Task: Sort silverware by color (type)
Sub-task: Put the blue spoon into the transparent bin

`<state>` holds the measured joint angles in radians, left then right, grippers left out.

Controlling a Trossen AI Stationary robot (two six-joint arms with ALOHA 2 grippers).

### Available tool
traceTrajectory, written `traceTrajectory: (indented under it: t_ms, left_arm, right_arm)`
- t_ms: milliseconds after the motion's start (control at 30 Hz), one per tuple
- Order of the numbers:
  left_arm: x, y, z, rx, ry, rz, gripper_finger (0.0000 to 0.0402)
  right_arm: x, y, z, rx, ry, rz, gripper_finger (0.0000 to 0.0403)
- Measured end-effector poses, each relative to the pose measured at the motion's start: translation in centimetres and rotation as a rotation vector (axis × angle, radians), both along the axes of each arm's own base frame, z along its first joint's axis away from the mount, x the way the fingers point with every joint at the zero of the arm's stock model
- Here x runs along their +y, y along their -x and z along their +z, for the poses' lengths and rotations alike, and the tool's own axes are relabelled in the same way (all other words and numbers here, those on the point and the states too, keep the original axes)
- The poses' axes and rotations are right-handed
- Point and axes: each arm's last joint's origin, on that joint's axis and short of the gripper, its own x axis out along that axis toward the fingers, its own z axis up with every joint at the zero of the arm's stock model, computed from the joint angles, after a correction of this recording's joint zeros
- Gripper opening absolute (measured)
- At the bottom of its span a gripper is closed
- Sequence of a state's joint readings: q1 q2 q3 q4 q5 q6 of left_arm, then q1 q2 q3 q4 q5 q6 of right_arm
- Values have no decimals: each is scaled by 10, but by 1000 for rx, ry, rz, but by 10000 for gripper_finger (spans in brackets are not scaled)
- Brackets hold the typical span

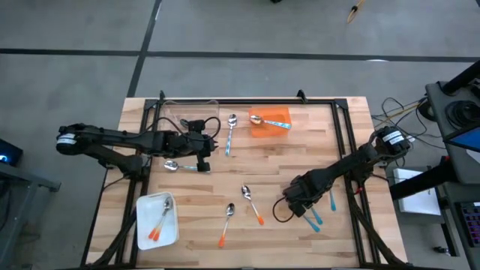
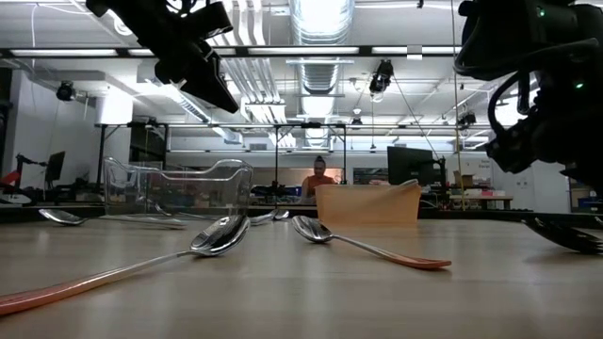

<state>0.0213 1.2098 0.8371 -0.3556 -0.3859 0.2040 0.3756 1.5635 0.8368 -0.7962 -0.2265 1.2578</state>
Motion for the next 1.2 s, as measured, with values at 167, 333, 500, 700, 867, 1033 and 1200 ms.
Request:
traceTrajectory:
  t_ms: [167,333,500,700,867,1033,1200]
  left_arm:
    - [0,0,0,0,-11,-10,40]
    - [0,0,1,0,-11,-10,40]
    - [0,-1,1,-1,-16,-15,40]
    - [0,-1,1,-8,-17,-15,40]
    - [0,-1,1,-9,-17,-15,40]
    - [0,-1,1,-10,-17,-15,40]
    - [0,-1,2,-12,-17,-15,40]
  right_arm:
    - [0,0,0,-4,6,-3,13]
    - [0,0,0,-5,8,-1,11]
    - [0,0,2,-11,10,3,10]
    - [-3,3,9,-48,38,4,9]
    - [-5,4,18,-108,80,1,9]
    - [-8,5,26,-166,126,-3,9]
    - [-8,2,33,-220,174,5,9]
